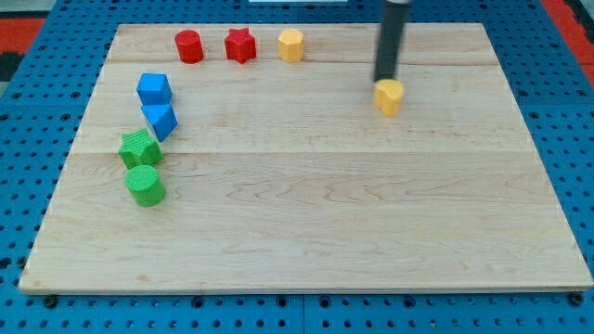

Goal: Move the red star to the top left corner

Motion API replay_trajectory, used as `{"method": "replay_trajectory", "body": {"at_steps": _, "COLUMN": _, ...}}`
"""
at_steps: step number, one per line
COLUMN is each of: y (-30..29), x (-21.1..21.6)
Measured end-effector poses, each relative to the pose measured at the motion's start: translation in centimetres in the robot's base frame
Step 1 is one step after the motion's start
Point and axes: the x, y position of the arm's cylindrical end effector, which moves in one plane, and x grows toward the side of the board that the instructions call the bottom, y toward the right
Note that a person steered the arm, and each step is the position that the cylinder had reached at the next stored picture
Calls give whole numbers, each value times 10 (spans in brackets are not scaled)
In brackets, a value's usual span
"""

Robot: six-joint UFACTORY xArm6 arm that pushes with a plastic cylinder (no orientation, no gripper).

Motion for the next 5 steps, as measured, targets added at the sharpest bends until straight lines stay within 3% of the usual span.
{"method": "replay_trajectory", "body": {"at_steps": 1, "y": 0, "x": 44}}
{"method": "replay_trajectory", "body": {"at_steps": 2, "y": -33, "x": 22}}
{"method": "replay_trajectory", "body": {"at_steps": 3, "y": -45, "x": 80}}
{"method": "replay_trajectory", "body": {"at_steps": 4, "y": -16, "x": 117}}
{"method": "replay_trajectory", "body": {"at_steps": 5, "y": -69, "x": 122}}
